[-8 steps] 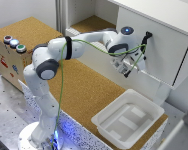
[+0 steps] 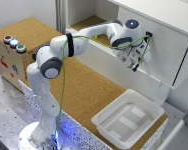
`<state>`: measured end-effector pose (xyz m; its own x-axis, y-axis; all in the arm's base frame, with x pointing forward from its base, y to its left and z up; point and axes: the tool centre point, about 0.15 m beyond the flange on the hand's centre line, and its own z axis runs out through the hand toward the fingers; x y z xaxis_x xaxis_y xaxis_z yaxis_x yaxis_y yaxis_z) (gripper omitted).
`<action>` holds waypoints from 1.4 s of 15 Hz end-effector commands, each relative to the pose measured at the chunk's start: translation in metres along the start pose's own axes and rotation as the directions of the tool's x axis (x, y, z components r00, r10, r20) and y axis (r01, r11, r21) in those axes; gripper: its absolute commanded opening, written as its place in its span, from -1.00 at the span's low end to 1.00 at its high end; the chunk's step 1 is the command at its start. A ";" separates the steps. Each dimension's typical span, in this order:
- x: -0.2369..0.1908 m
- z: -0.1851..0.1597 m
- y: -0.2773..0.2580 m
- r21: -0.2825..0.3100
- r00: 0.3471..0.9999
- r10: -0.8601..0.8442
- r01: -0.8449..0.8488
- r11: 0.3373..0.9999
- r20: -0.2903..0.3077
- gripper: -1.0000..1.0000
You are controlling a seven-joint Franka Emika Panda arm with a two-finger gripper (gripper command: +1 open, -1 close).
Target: Slide the door all the way to the left
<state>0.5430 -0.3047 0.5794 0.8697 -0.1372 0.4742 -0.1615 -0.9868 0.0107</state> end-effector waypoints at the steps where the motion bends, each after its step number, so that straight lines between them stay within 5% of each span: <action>1: 0.047 0.002 0.016 0.109 0.994 -0.047 0.036 0.993 0.101 1.00; 11: 0.046 0.005 0.007 0.152 0.992 -0.089 0.074 0.986 0.093 1.00; 12: 0.044 0.006 0.005 0.151 0.991 -0.093 0.078 0.985 0.095 -1.00; 21: 0.030 0.011 -0.010 0.103 0.987 -0.127 0.116 0.988 0.099 -1.00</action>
<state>0.5561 -0.2997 0.5813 0.8830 -0.0538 0.4663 -0.0626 -0.9980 0.0033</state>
